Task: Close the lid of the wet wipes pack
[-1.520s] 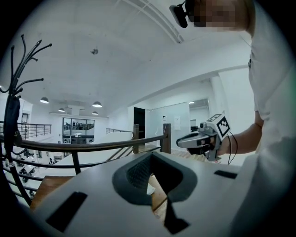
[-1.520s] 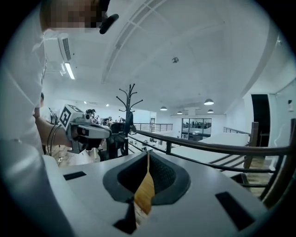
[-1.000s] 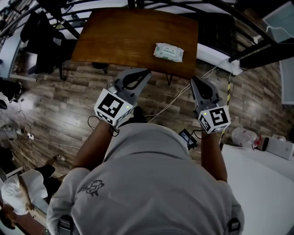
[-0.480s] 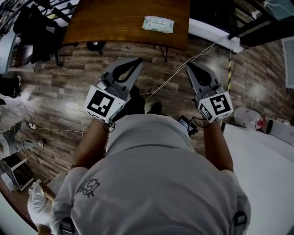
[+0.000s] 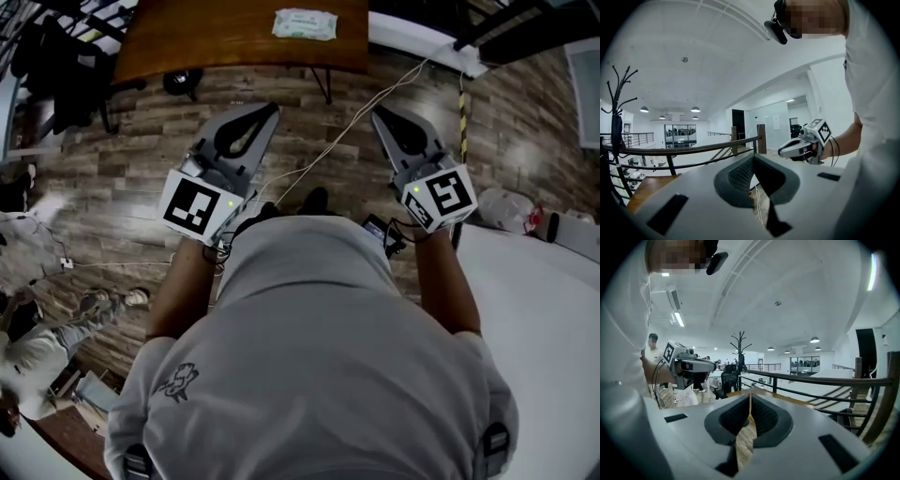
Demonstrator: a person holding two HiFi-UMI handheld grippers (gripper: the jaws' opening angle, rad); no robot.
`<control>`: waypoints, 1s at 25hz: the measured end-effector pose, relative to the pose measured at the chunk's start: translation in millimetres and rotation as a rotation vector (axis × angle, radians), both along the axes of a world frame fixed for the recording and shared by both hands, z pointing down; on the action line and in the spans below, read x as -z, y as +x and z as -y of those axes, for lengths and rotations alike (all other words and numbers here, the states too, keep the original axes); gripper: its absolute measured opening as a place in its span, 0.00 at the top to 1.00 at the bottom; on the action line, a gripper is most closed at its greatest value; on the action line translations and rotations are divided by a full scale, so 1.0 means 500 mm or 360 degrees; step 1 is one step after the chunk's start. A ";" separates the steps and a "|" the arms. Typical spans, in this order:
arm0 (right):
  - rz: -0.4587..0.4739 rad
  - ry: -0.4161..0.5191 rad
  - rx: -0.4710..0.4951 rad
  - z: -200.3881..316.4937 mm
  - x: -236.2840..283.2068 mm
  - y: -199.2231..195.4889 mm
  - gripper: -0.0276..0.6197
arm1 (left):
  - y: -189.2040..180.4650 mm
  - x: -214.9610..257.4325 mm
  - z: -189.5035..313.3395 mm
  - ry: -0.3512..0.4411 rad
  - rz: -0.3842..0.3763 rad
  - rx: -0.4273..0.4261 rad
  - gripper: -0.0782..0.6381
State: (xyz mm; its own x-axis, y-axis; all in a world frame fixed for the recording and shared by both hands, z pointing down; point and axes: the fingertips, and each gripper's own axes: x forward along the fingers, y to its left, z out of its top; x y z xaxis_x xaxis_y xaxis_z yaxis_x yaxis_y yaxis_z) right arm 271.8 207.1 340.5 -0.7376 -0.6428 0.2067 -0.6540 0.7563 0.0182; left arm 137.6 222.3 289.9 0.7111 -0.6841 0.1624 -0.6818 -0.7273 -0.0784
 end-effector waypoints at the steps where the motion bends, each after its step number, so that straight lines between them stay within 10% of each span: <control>1: -0.0004 -0.0004 -0.0008 -0.006 -0.002 -0.003 0.90 | -0.002 -0.003 -0.003 -0.0001 -0.0003 -0.0010 0.87; 25: 0.0015 -0.0014 -0.0142 -0.216 0.028 -0.263 0.90 | -0.242 -0.002 -0.202 0.0005 -0.0098 -0.0159 0.87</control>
State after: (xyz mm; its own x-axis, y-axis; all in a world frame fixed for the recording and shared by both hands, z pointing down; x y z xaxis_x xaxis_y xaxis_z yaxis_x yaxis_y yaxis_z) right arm 140.3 315.2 326.5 -0.6795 -0.7043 0.2056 -0.7189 0.6951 0.0054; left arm 16.6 323.3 290.9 0.7842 -0.6099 0.1139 -0.6097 -0.7916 -0.0410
